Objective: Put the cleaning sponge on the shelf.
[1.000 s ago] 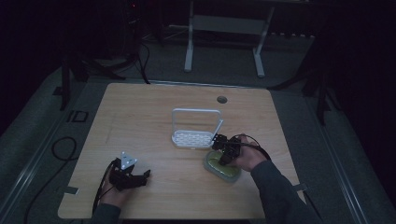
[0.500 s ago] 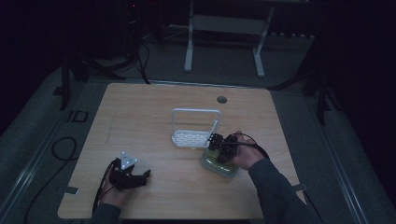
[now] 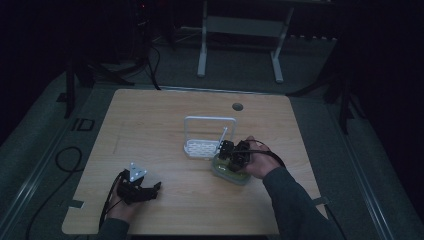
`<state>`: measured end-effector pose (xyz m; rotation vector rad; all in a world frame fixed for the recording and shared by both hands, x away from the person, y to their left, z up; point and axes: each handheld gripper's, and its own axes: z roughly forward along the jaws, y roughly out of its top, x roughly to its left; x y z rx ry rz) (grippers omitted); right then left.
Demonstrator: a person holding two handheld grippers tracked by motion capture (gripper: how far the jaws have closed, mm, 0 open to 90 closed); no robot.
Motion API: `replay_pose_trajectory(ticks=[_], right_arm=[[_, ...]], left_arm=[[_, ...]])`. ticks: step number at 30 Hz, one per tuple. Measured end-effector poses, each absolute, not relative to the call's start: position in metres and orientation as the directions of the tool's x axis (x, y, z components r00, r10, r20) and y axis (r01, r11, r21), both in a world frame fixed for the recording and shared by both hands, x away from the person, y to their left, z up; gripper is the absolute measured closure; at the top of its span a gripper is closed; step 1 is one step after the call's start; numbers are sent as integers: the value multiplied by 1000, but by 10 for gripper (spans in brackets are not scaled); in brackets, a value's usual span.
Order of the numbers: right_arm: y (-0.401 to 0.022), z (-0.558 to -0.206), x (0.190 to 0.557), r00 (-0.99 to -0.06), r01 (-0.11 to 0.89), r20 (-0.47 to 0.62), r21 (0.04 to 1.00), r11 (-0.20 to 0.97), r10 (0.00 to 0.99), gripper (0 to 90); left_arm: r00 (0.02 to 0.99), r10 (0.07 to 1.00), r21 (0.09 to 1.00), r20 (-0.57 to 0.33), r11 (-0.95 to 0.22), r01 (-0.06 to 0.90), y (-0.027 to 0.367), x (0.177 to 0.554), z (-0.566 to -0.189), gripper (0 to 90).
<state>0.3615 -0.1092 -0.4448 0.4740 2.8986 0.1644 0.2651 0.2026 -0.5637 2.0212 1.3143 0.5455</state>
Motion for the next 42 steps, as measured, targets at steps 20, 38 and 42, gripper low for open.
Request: replay_pose_trajectory(ticks=[20,38,42], right_arm=[[-94,-440,367,-938,219,-234,171,961,255,716],[-78,-436,369,-930,158,-306,166,973,203,716],[-76,-436,371,-930,141,-314,173,975,190,717]], left_arm=[[409,913,717,-8,-280,639,203,265,-564,166],[411,911,717,-8,-282,638,203,265,-564,166],[411,912,717,-8,-282,638,203,265,-564,166]])
